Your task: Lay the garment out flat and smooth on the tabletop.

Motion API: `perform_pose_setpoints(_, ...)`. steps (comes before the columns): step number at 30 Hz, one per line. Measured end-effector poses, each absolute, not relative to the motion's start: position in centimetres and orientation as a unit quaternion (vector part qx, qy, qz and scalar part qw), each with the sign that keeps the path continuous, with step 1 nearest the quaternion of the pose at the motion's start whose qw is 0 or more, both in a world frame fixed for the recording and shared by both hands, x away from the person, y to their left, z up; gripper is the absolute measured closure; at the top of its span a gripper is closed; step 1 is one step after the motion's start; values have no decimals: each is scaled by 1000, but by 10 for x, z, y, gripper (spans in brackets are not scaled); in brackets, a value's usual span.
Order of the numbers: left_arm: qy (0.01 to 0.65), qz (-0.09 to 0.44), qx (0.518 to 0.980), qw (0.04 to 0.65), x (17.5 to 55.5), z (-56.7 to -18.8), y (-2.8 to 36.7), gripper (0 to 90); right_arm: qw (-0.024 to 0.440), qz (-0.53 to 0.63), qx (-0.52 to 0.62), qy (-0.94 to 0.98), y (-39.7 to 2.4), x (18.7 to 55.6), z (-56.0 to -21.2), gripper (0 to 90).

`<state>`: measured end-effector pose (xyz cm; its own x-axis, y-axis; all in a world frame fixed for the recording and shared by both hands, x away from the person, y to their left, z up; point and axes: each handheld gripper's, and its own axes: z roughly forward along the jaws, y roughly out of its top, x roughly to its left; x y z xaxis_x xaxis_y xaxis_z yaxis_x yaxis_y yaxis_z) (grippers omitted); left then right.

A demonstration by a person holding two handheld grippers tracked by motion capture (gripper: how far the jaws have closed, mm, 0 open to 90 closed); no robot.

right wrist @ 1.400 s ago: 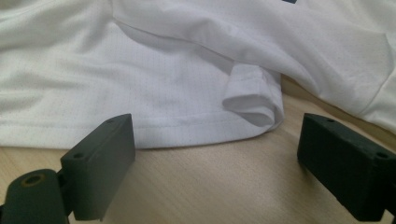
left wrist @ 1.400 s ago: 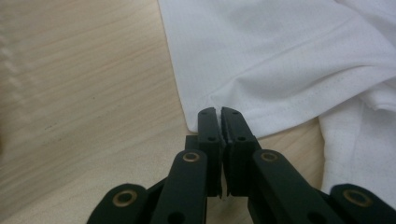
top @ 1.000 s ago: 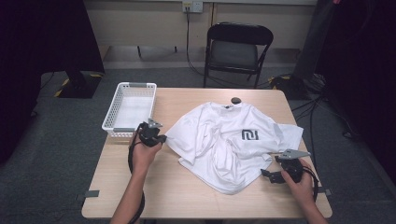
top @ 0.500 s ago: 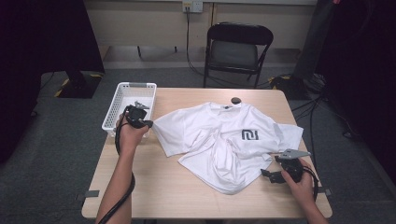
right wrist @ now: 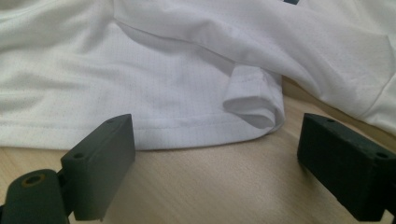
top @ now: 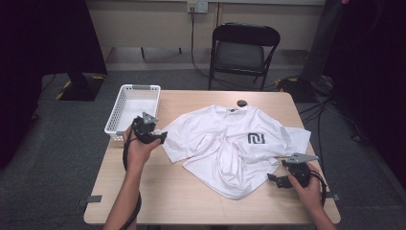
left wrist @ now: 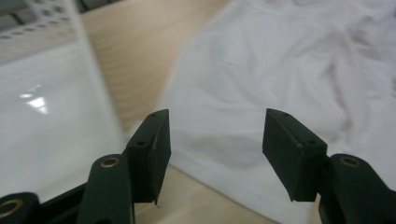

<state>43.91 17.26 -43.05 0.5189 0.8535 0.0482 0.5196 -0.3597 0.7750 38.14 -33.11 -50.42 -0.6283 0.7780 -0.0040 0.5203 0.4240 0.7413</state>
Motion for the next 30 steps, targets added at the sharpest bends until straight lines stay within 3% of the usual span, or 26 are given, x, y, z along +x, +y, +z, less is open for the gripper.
perform_pose_setpoints(6, 419, 167, 806, 385, 436, -482, 150, 393, 177, 365, 393, 825, -331, 381, -504, 103)
perform_pose_setpoints(9, 423, 163, 808, 377, 438, -495, 152, 370, 177, 365, 393, 825, -331, 381, -504, 103)
perform_pose_setpoints(17, 415, 177, 818, 356, 437, -493, 168, 368, 175, 366, 393, 825, -331, 382, -504, 104)
perform_pose_setpoints(23, 389, 192, 825, 361, 424, -476, 158, 267, 176, 365, 392, 826, -331, 381, -504, 104)
perform_pose_setpoints(30, 348, 147, 839, 391, 397, -481, 128, 218, 175, 365, 387, 828, -331, 381, -504, 104)
